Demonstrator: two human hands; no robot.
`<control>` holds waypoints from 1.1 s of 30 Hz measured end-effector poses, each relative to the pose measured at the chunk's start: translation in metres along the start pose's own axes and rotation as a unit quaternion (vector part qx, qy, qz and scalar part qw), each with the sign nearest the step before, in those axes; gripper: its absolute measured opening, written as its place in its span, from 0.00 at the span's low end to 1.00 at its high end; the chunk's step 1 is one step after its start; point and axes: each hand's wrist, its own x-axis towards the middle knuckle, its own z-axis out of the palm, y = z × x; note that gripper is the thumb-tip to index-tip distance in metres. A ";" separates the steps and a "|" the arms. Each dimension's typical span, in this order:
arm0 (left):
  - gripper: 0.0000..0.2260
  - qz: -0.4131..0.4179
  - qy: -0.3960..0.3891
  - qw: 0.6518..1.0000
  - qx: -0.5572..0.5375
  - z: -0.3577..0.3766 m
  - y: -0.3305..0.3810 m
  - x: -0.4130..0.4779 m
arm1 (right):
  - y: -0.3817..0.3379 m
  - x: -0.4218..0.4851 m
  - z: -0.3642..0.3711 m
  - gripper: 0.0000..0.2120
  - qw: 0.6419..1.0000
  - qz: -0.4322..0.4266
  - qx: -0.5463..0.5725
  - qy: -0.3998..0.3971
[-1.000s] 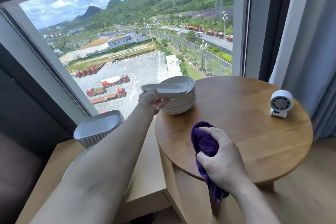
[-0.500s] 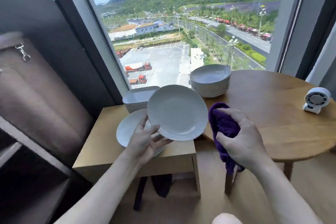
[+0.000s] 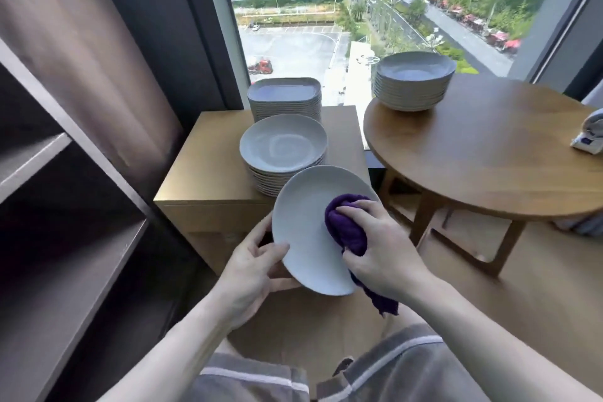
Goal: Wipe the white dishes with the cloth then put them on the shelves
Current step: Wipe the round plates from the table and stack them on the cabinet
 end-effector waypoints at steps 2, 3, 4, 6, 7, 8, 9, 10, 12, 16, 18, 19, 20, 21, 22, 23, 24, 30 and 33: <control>0.28 -0.005 -0.026 0.999 0.027 -0.001 -0.001 -0.002 | 0.003 -0.001 0.006 0.33 1.000 0.001 -0.018 0.000; 0.28 -0.003 -0.037 0.999 0.038 -0.002 0.000 -0.002 | 0.003 -0.001 0.008 0.33 1.000 -0.001 -0.023 0.005; 0.27 0.001 -0.047 0.998 0.047 -0.002 0.002 -0.001 | 0.003 0.000 0.008 0.33 1.000 -0.006 -0.021 0.014; 0.26 0.007 -0.064 0.996 0.064 0.000 0.004 0.003 | 0.001 0.006 0.007 0.33 0.999 -0.023 -0.013 0.036; 0.26 0.009 -0.073 0.995 0.073 0.001 0.004 0.003 | -0.001 0.009 0.007 0.33 0.998 -0.034 -0.010 0.046; 0.26 0.010 -0.083 0.993 0.079 0.003 0.004 0.004 | -0.003 0.011 0.006 0.33 0.997 -0.045 -0.008 0.054; 0.25 0.010 -0.092 0.992 0.083 0.005 0.004 0.004 | -0.004 0.013 0.005 0.33 0.997 -0.056 -0.009 0.058; 0.24 0.010 -0.101 0.991 0.086 0.006 0.003 0.003 | -0.006 0.013 0.005 0.33 0.996 -0.067 -0.012 0.055; 0.23 0.015 -0.107 0.989 0.097 0.007 0.002 0.002 | -0.012 0.009 0.009 0.31 0.996 -0.085 -0.014 0.029; 0.21 0.020 -0.075 0.992 0.096 0.004 0.003 0.001 | -0.025 0.000 0.019 0.29 0.991 -0.131 -0.013 -0.039; 0.20 0.020 -0.055 0.995 0.078 0.000 0.005 0.003 | -0.030 -0.005 0.021 0.30 0.986 -0.148 -0.023 -0.076; 0.20 0.022 -0.047 0.996 0.068 -0.002 0.008 0.005 | -0.031 -0.007 0.020 0.31 0.983 -0.152 -0.034 -0.098; 0.19 0.024 -0.038 0.997 0.059 -0.004 0.010 0.006 | -0.030 -0.008 0.019 0.32 0.980 -0.152 -0.047 -0.121; 0.19 0.027 -0.026 0.998 0.055 -0.006 0.012 0.007 | -0.030 -0.008 0.018 0.34 0.977 -0.149 -0.063 -0.139; 0.19 0.030 -0.011 0.998 0.054 -0.007 0.014 0.008 | -0.029 -0.008 0.016 0.35 0.974 -0.146 -0.079 -0.152; 0.19 0.031 0.002 0.998 0.054 -0.008 0.015 0.009 | -0.027 -0.007 0.014 0.35 0.972 -0.144 -0.094 -0.160; 0.20 0.031 0.014 0.998 0.055 -0.009 0.015 0.010 | -0.026 -0.005 0.012 0.35 0.970 -0.142 -0.107 -0.168; 0.24 0.038 0.052 0.995 0.081 -0.014 0.017 0.013 | -0.005 0.002 0.002 0.31 0.965 -0.079 -0.168 -0.187; 0.25 0.033 0.050 0.995 0.079 -0.013 0.018 0.012 | 0.003 0.008 -0.004 0.30 0.971 -0.036 -0.170 -0.164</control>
